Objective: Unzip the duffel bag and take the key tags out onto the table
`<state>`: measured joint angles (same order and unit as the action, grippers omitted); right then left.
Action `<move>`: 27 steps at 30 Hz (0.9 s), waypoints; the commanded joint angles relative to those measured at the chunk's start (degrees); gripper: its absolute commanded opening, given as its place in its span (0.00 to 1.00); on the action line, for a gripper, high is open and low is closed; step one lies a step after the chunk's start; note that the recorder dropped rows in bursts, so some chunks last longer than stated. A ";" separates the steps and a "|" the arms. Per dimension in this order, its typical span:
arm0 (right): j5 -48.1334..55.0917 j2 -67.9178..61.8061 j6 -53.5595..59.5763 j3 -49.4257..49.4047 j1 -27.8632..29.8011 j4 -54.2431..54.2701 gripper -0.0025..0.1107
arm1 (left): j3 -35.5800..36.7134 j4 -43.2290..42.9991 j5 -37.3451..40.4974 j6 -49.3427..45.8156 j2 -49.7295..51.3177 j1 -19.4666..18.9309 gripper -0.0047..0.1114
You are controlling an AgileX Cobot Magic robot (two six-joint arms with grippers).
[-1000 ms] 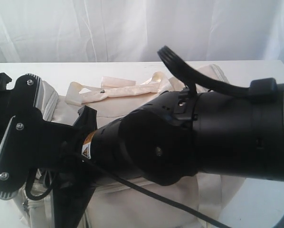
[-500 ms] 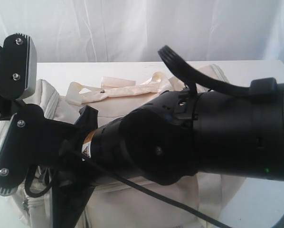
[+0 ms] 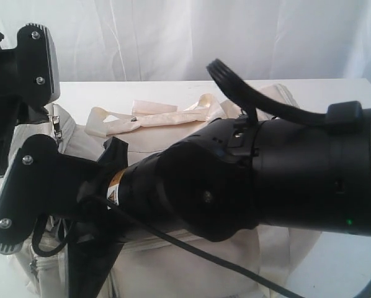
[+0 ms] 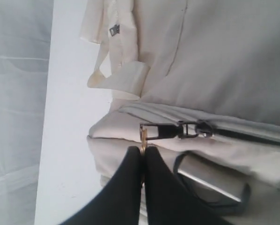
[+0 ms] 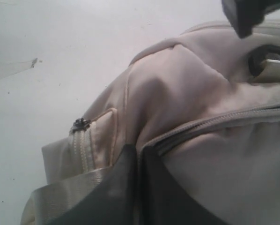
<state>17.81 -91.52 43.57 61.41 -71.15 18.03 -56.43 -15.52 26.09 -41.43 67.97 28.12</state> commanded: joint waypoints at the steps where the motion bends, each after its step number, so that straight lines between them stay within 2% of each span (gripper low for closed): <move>1: 4.38 0.04 -0.34 -0.12 -0.18 0.21 0.02 | -1.03 -2.74 -6.06 2.73 3.29 -3.04 0.04; 8: 4.93 0.04 -0.34 -0.12 -0.18 0.21 0.02 | -2.10 -2.89 -19.14 7.02 7.80 -8.92 0.04; 11: 5.21 0.04 -1.62 -0.12 -0.18 0.21 0.02 | -2.10 -2.65 -20.57 7.53 8.46 -10.31 0.04; 15: 5.21 0.04 -3.20 -0.12 -0.18 0.21 0.02 | -2.10 -2.62 -21.81 13.17 8.46 -10.85 0.05; 18: 5.31 0.04 -3.82 -0.12 -0.18 0.37 0.02 | -2.22 -2.53 -21.60 14.92 8.46 -10.85 0.17; 23: 5.21 0.04 -5.02 -0.12 -0.18 0.25 0.04 | -2.22 -2.53 -18.58 19.22 6.70 -10.85 0.50; 24: 4.77 0.15 -5.02 -0.12 -0.18 0.25 0.10 | -2.22 -2.53 -18.40 22.62 4.79 -10.85 0.56; 25: 4.77 0.27 -5.02 0.01 -0.18 0.25 0.14 | -2.22 -2.53 -18.03 24.05 3.89 -10.85 0.57; 26: 4.77 0.83 -5.02 0.26 -0.18 0.25 0.24 | -2.22 -2.53 -16.25 26.82 1.57 -10.85 0.57; 27: 4.88 1.25 -5.02 0.40 -0.18 0.25 0.29 | -2.22 -2.53 -14.80 28.37 0.61 -10.85 0.57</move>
<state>20.82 -91.52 39.00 61.48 -70.96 18.06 -58.31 -17.89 8.37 -17.53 71.60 17.47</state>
